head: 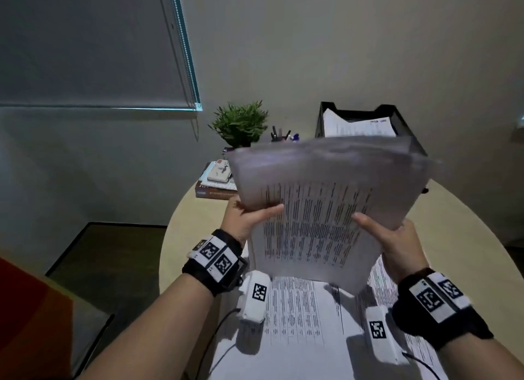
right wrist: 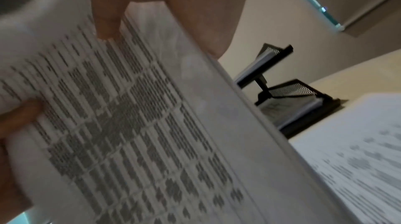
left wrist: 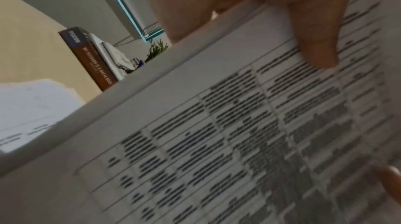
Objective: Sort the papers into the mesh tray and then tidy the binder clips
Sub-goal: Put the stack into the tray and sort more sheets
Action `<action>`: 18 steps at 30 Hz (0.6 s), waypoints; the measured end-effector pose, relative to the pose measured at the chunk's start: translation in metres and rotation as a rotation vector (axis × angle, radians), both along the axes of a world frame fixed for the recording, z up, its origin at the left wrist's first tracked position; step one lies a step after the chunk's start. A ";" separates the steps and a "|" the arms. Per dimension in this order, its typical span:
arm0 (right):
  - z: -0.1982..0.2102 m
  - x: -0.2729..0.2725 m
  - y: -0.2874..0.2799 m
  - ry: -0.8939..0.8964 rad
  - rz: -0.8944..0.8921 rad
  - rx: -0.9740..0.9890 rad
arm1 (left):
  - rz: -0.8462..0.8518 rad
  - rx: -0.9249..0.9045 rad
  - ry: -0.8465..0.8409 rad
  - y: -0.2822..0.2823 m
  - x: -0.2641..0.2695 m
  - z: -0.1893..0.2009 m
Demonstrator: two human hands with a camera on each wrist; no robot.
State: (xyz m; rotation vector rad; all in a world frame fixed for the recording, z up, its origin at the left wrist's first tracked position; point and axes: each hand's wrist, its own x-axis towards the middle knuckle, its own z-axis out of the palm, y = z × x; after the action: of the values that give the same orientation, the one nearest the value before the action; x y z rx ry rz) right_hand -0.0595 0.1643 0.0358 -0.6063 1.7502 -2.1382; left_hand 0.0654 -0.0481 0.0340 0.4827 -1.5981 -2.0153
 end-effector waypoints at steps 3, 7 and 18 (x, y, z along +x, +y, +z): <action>-0.008 0.004 -0.006 -0.056 -0.022 0.004 | -0.017 -0.008 -0.078 0.005 -0.003 -0.009; -0.004 0.004 -0.011 -0.050 -0.066 -0.047 | 0.001 -0.065 -0.013 0.009 -0.008 -0.001; 0.003 0.003 -0.006 0.052 -0.071 -0.025 | -0.081 -0.121 -0.016 0.003 -0.002 0.002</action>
State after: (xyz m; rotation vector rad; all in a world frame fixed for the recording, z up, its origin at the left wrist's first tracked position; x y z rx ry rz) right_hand -0.0562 0.1588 0.0393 -0.6204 1.8004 -2.2142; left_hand 0.0635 -0.0455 0.0363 0.3947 -1.7632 -1.9631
